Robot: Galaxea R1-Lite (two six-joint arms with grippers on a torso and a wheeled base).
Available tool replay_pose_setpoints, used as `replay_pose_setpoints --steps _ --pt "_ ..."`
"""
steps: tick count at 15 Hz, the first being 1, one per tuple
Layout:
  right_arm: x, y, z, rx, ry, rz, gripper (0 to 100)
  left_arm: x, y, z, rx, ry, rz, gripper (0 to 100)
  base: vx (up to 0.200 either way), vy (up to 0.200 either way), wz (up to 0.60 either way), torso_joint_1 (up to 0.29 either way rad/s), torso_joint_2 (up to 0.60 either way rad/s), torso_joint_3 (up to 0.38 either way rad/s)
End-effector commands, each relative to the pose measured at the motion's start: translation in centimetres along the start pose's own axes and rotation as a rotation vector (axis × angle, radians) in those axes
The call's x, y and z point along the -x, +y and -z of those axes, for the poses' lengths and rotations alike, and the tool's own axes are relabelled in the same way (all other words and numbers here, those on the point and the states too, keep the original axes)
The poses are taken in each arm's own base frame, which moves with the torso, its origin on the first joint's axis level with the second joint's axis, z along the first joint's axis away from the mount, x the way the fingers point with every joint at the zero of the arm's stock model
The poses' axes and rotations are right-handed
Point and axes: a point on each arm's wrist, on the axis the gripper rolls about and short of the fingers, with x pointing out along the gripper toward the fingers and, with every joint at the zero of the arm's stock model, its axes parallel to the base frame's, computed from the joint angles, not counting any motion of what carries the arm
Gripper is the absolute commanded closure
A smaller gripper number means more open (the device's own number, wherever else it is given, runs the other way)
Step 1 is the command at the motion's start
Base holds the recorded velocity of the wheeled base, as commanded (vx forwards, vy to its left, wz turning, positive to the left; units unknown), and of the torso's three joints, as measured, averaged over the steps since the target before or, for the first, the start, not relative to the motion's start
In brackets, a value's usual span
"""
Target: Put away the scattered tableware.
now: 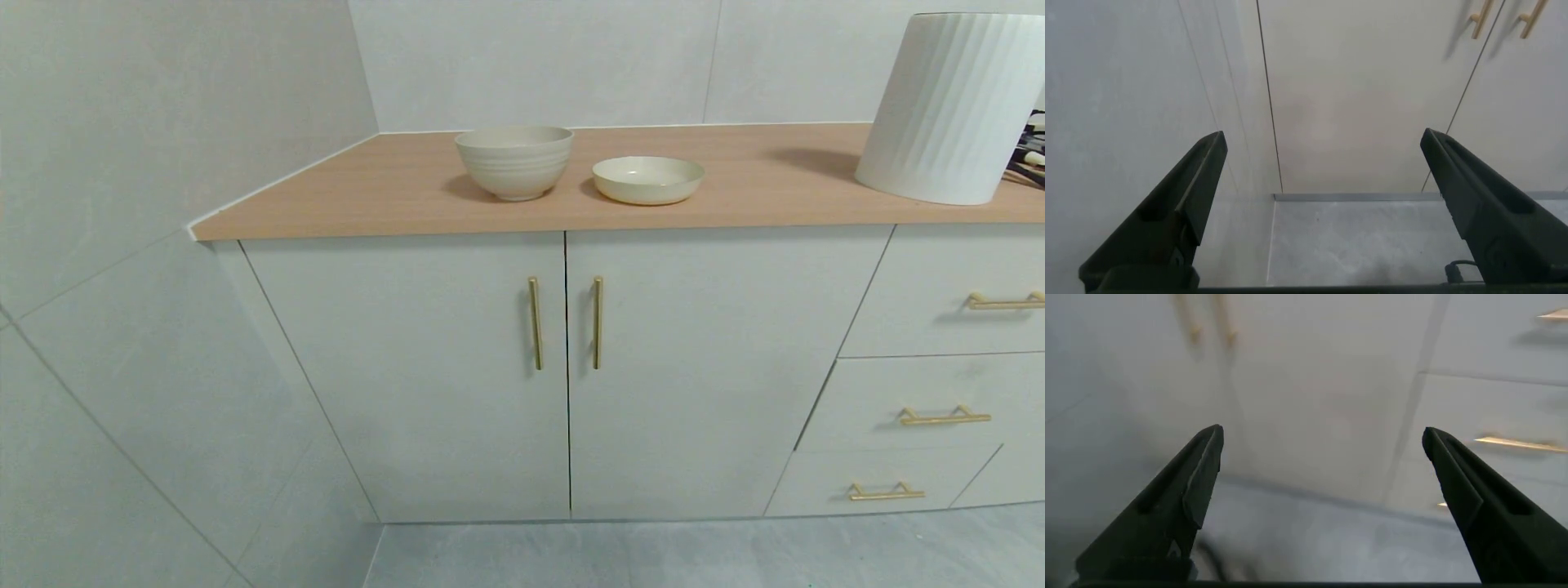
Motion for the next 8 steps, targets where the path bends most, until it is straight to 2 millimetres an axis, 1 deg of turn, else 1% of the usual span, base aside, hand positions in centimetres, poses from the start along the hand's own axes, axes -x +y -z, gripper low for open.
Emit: replay_pose_setpoints --steps 1,2,3,4,5,6,7,8 --pt "-6.0 -0.7 -4.2 -0.073 0.299 -0.203 0 0.0 0.0 0.0 0.000 -0.001 -0.001 0 0.000 0.000 0.00 0.000 0.00 0.000" --pt "-8.0 -0.8 -4.9 -0.082 0.365 -0.233 0 0.0 0.0 0.0 0.000 0.001 -0.001 0 0.000 0.000 0.00 0.000 0.00 0.000" --pt "-10.7 -0.4 -6.0 -0.078 0.424 -0.303 0 0.0 0.0 0.0 0.000 0.001 -0.001 0 0.000 0.000 0.00 0.000 0.00 0.000" --pt "-11.6 -0.2 -6.4 -0.076 0.435 -0.323 0 0.0 0.0 0.0 0.000 -0.001 -0.001 0 0.000 0.000 0.00 0.000 0.00 0.000" --pt "-15.8 0.6 -7.2 -0.093 0.477 -0.379 0 0.0 0.0 0.0 0.000 -0.001 -0.001 0 0.000 0.000 0.00 0.000 0.00 0.000" --pt "-17.9 1.0 -7.2 -0.098 0.487 -0.396 0 0.0 0.0 0.0 0.000 -0.001 -0.001 0 0.000 0.000 0.00 0.000 0.00 0.000" --pt "-20.8 1.8 -7.0 -0.094 0.486 -0.428 0 0.0 0.0 0.0 0.000 -0.001 -0.001 0 0.000 0.000 0.00 0.000 0.00 0.000" --pt "-22.8 2.5 -6.8 -0.101 0.480 -0.446 0 0.0 0.0 0.0 0.000 -0.001 -0.001 0 0.000 0.000 0.00 0.000 0.00 0.000"
